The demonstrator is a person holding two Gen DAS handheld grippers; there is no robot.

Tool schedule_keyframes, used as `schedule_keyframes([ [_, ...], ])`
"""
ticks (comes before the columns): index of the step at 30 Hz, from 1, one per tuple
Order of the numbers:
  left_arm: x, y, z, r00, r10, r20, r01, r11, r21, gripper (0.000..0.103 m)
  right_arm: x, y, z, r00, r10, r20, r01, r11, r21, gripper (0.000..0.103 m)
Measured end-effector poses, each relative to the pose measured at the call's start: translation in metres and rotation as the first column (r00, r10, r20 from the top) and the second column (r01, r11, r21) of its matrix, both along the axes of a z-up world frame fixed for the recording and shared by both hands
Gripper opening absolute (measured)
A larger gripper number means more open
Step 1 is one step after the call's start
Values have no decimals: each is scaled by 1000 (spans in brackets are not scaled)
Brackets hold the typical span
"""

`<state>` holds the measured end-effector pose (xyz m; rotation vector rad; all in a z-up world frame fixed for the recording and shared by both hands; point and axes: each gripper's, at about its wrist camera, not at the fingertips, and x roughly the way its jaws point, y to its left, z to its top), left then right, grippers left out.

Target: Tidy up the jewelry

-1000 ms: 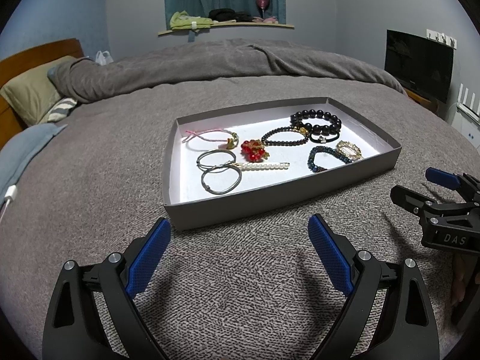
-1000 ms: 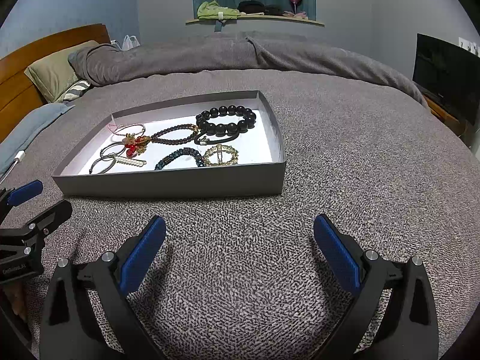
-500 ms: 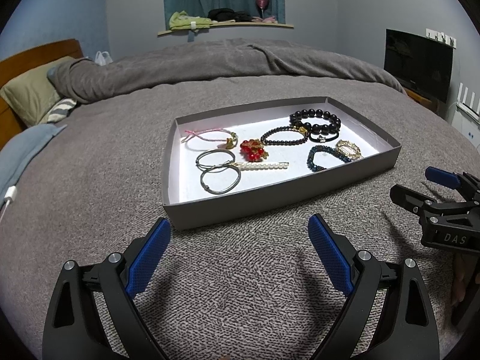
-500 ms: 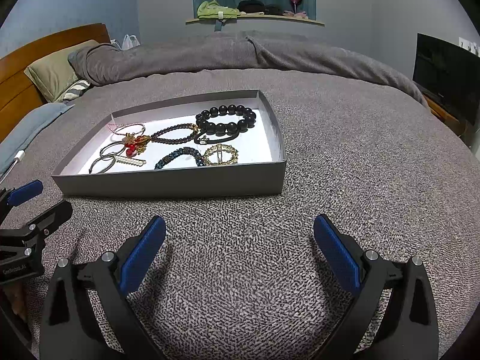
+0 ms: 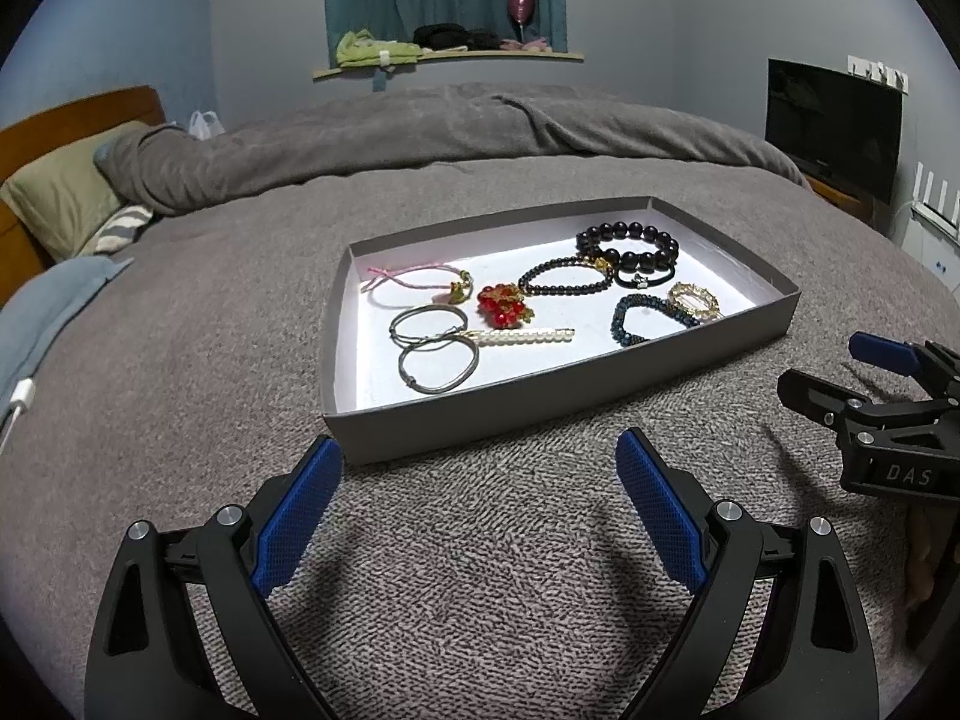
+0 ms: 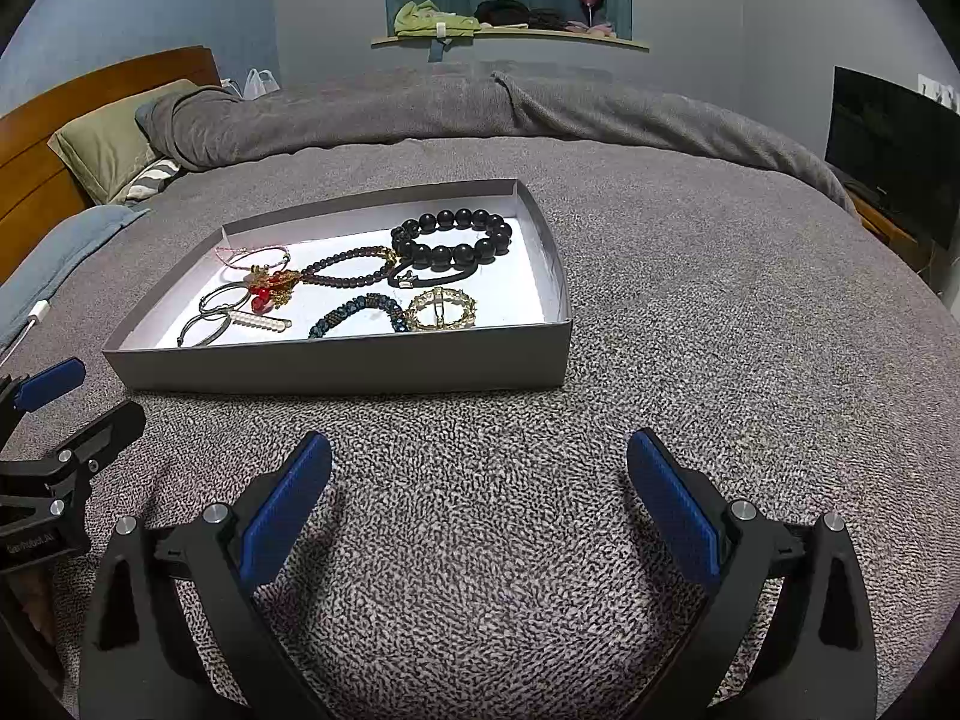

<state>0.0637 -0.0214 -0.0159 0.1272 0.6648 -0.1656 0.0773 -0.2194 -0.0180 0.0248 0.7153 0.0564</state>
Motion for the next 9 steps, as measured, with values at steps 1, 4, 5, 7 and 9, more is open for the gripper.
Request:
schedule_keyframes([
  [1,0,0,0,1000,0,0,0,1000,3,92,0,0,0,1000,0,-1,0,1000,0,97],
  [4,1,-1,-1,1000,4,-6,-4,1000,14,93,0,1,1,1000,0,0,0,1000,0,97],
  [5,1,0,0,1000,6,-6,-6,1000,14,93,0,0,0,1000,0,0,0,1000,-1,97],
  [7,1,0,-1,1000,4,-9,-4,1000,11,93,0,0,0,1000,0,-1,0,1000,-1,97],
  [9,1,0,-1,1000,6,-10,-5,1000,12,93,0,0,0,1000,0,0,0,1000,0,97],
])
